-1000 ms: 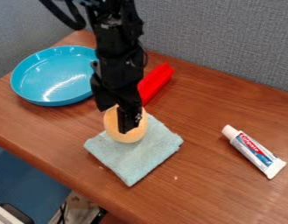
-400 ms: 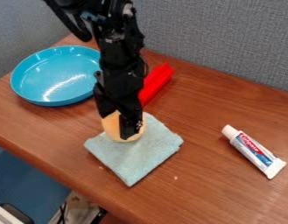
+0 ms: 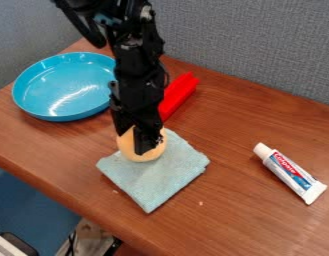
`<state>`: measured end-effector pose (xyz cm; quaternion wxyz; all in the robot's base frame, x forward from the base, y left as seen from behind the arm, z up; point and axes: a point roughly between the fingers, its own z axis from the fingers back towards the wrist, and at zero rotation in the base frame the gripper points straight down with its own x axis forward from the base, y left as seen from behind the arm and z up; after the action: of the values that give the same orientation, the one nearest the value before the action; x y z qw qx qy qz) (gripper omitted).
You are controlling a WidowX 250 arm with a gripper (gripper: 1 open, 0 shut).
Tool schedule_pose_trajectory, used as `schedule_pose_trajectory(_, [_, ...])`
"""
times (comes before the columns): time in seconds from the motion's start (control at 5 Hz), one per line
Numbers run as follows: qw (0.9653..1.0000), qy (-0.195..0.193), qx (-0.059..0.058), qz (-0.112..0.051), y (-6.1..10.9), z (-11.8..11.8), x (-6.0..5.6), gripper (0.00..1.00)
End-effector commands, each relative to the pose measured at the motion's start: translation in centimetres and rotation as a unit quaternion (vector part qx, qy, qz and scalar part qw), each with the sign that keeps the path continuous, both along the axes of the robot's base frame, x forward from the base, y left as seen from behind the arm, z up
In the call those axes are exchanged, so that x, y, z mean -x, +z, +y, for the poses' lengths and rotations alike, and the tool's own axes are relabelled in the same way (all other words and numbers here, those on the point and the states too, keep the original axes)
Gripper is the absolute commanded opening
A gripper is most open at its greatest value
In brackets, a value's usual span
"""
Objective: Put the yellow ball on the blue plate
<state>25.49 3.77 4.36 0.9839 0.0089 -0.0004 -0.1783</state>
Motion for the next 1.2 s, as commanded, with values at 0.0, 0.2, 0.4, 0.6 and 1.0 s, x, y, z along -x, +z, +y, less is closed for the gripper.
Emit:
schedule_pose_trajectory(0.0, [0.9999,0.005,0.006,-0.01,1.1,0.5,-0.3,0.0])
schedule_pose_trajectory(0.2, [0.9998,0.008,0.009,-0.015,1.9,0.9,-0.3,0.0])
schedule_pose_trajectory(0.4, [0.9997,0.012,0.013,-0.019,2.6,1.3,-0.4,0.0])
schedule_pose_trajectory(0.6, [0.9995,0.015,0.016,-0.023,3.3,1.7,-0.4,0.0])
schedule_pose_trajectory(1.0, [0.9968,0.058,0.015,-0.053,6.4,5.5,-1.2,0.0])
